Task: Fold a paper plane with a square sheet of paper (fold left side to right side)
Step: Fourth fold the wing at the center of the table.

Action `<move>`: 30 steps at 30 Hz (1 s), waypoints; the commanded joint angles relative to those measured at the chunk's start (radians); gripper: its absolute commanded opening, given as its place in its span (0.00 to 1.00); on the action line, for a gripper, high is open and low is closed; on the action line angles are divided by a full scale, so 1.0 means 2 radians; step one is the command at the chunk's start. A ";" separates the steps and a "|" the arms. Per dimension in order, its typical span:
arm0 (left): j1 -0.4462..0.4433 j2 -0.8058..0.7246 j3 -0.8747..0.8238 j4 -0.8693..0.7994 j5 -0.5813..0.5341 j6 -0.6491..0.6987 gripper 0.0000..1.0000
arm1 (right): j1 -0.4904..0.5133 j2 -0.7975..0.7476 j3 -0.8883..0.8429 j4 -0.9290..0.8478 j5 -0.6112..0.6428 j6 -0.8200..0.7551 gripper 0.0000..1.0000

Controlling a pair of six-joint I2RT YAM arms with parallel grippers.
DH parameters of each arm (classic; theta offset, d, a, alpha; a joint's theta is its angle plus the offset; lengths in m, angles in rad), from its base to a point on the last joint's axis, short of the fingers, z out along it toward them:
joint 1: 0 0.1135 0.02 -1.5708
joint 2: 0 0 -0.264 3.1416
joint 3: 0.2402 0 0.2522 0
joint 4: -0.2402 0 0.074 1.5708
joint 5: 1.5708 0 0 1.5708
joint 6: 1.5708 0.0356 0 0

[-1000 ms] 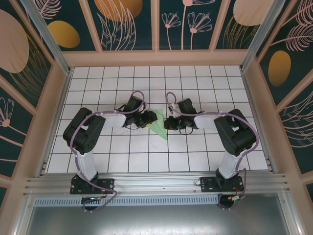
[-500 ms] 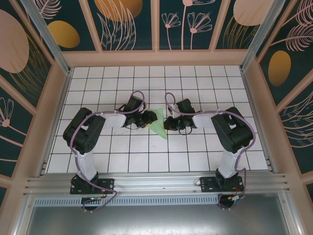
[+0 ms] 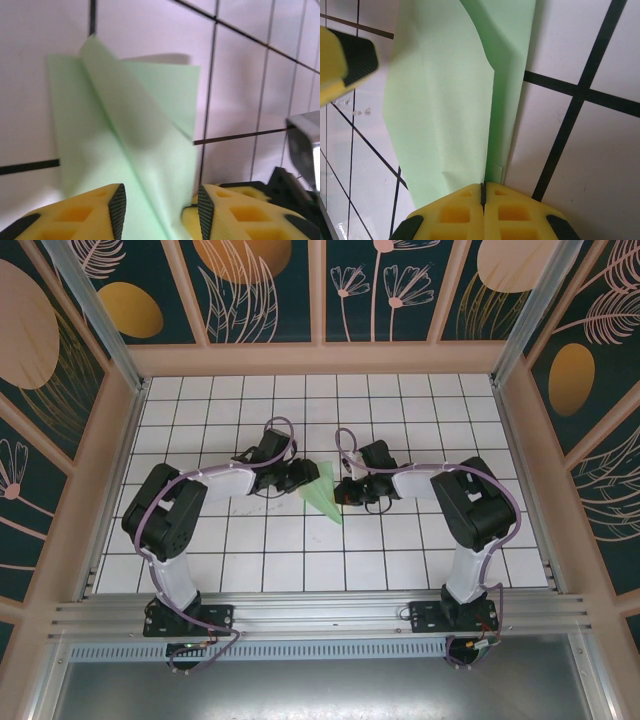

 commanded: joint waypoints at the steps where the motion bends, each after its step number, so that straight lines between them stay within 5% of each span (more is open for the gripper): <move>1: 0.002 0.000 0.023 -0.010 0.012 0.010 0.40 | 0.007 0.019 0.002 -0.031 0.027 -0.009 0.04; 23: -0.002 0.043 -0.013 0.031 0.034 -0.009 0.37 | 0.010 -0.006 0.006 -0.014 0.000 0.000 0.06; 30: -0.002 0.060 -0.011 0.021 0.028 -0.006 0.37 | 0.010 -0.023 0.001 0.000 -0.022 0.005 0.15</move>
